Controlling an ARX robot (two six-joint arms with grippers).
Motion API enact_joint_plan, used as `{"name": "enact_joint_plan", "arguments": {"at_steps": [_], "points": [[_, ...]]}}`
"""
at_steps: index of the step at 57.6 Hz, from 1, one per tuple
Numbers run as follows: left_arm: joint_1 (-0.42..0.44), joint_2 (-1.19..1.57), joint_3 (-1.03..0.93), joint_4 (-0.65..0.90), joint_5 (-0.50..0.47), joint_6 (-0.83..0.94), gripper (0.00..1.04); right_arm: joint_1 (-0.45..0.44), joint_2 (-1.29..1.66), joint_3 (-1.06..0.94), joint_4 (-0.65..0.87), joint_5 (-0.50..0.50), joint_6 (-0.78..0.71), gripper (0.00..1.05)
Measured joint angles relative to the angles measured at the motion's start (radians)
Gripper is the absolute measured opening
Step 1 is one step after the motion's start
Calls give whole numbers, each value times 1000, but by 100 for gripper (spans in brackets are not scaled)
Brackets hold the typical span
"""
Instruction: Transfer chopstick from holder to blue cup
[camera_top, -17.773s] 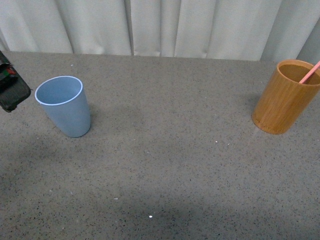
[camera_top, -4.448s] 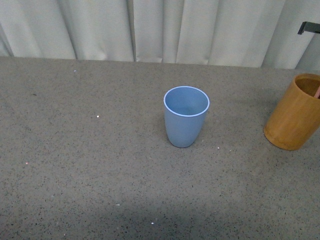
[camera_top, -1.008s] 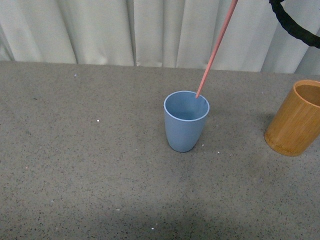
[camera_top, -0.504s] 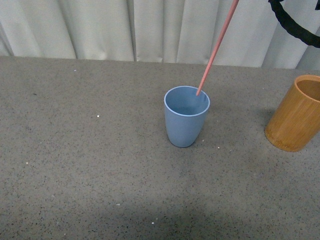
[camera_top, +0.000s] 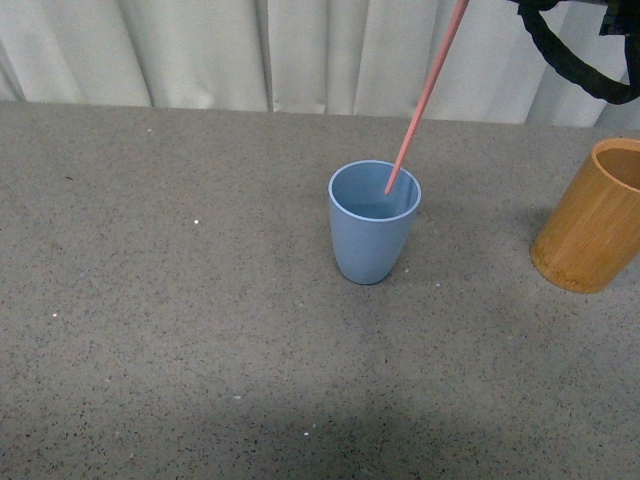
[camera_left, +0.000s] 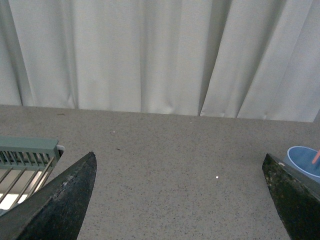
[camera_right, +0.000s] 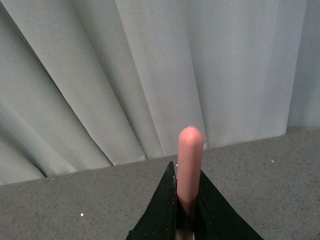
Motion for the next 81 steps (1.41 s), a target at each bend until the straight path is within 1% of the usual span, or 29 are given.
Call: {"name": "enact_joint_plan", "arguments": {"at_steps": [27,29,30,42,45,46,47,50,55,57,59,62,65,68,71,72,75,77,81], "points": [[0,0,0,0,0,0,98,13,15,24,-13,-3,7,3],[0,0,0,0,0,0,98,14,15,24,-18,-7,5,5],[0,0,0,0,0,0,98,16,18,24,-18,-6,7,11],[0,0,0,0,0,0,98,18,23,24,-17,-11,8,51],[0,0,0,0,0,0,98,18,23,24,-17,-11,8,58],[0,0,0,0,0,0,98,18,23,24,-17,-11,8,62],[0,0,0,0,0,0,98,18,23,24,-17,-11,8,64],[0,0,0,0,0,0,98,17,23,24,-18,-10,7,74],[0,0,0,0,0,0,98,14,23,23,-15,-4,0,87],[0,0,0,0,0,0,98,12,21,20,-9,7,-10,94],[0,0,0,0,0,0,98,10,17,15,-4,14,-13,97],[0,0,0,0,0,0,98,3,-4,-15,14,26,-29,95],[0,0,0,0,0,0,98,-11,-43,-71,54,30,-56,95],[0,0,0,0,0,0,98,-32,-78,-129,102,14,-80,94],[0,0,0,0,0,0,98,-94,-138,-268,286,-104,-193,81],[0,0,0,0,0,0,98,-114,-159,-309,322,-122,-221,78],[0,0,0,0,0,0,98,-158,-207,-389,373,-169,-264,70],[0,0,0,0,-1,0,98,-200,-260,-466,404,-204,-293,63],[0,0,0,0,-1,0,98,-259,-338,-569,420,-243,-319,52]]}}
